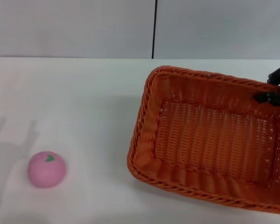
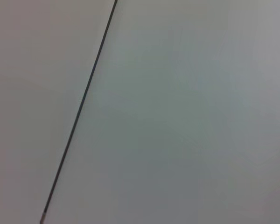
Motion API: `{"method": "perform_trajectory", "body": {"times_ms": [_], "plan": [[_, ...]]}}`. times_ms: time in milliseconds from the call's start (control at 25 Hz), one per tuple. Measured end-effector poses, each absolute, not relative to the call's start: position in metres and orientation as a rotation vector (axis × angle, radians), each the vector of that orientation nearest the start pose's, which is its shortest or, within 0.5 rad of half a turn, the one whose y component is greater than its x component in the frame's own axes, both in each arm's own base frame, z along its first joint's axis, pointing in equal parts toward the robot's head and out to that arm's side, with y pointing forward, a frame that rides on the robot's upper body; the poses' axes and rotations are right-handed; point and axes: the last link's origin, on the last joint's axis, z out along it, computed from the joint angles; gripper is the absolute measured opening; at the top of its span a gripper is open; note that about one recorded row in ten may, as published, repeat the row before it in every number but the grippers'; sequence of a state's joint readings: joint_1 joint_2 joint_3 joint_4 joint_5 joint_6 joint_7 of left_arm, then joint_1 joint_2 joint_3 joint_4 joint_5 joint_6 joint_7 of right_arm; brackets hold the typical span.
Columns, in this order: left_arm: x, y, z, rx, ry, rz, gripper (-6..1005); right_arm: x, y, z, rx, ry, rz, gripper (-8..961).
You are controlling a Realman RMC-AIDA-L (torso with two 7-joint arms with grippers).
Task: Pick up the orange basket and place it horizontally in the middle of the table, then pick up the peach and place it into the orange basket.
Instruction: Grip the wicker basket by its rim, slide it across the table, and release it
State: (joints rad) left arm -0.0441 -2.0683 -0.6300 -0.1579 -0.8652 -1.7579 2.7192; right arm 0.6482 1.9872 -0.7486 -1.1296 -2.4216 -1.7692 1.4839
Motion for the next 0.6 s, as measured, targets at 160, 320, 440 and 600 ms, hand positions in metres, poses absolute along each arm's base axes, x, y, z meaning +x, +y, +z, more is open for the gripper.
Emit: {"method": "perform_trajectory", "body": {"times_ms": [160,320,440,600], "plan": [[-0.346,0.170,0.005,-1.484,-0.564,-1.101,816,0.229,0.367,0.086,-2.882,0.025,-0.111,151],[-0.343,0.171,0.002,-1.499,-0.571,-1.114,816,0.229,0.369,0.075,-2.864,-0.070,-0.095,151],[-0.341,0.172,0.001,-1.499,-0.570,-1.121,816,0.229,0.371,0.067,-2.856,-0.097,-0.073,151],[-0.341,0.174,0.002,-1.502,-0.566,-1.123,816,0.227,0.374,0.065,-2.841,-0.100,-0.062,151]]}}
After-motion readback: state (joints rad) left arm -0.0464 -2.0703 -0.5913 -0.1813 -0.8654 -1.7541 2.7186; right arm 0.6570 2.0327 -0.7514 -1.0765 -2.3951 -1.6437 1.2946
